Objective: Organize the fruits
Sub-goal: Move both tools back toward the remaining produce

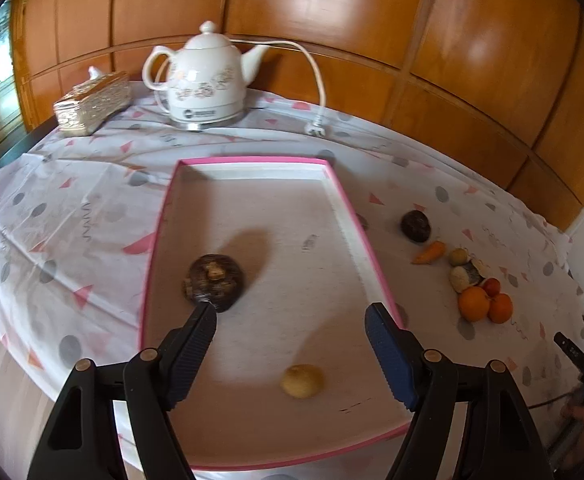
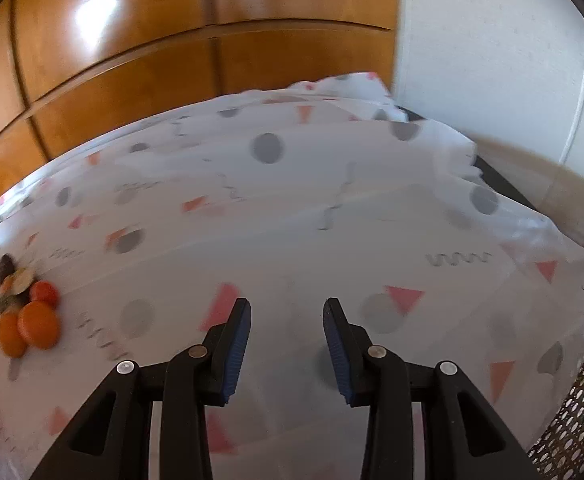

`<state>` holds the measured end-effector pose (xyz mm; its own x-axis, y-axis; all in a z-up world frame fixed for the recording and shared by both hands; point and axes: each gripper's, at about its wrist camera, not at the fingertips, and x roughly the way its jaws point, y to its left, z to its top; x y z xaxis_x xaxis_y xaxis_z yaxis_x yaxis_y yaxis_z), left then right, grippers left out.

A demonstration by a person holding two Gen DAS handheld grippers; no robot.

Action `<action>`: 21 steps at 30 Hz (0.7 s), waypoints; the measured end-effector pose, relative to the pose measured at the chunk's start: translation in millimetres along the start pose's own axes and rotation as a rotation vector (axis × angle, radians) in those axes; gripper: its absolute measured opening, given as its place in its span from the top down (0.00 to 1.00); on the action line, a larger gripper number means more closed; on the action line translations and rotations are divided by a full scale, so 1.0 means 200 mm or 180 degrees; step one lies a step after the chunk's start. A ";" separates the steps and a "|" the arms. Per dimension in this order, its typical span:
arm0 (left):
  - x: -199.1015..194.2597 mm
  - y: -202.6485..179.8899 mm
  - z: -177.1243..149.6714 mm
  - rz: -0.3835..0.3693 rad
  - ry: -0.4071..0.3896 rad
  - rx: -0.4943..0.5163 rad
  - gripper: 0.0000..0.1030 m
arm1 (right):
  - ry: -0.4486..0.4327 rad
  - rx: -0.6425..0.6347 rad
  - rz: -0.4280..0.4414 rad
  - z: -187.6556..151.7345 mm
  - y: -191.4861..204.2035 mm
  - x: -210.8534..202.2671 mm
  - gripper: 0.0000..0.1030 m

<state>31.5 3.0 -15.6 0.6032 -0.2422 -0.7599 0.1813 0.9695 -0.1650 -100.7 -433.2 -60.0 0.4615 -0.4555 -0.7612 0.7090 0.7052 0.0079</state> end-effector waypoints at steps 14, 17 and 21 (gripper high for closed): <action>0.12 -0.42 0.02 -0.0535 0.0225 0.0637 0.31 | -0.0079 0.0277 -0.0372 -0.02 -0.13 0.11 0.53; 0.16 -0.53 0.01 -0.0647 0.0302 0.0770 0.33 | -0.0089 0.0310 -0.0359 -0.03 -0.14 0.10 0.51; 0.23 -0.66 -0.02 -0.0773 0.0438 0.0916 0.40 | -0.0100 0.0316 -0.0360 -0.03 -0.13 0.11 0.50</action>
<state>32.2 -136.1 -31.3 0.4098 -0.4367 -0.8009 0.5278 0.8296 -0.1823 -113.0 -458.0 -80.2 0.3911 -0.5470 -0.7402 0.8060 0.5919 -0.0116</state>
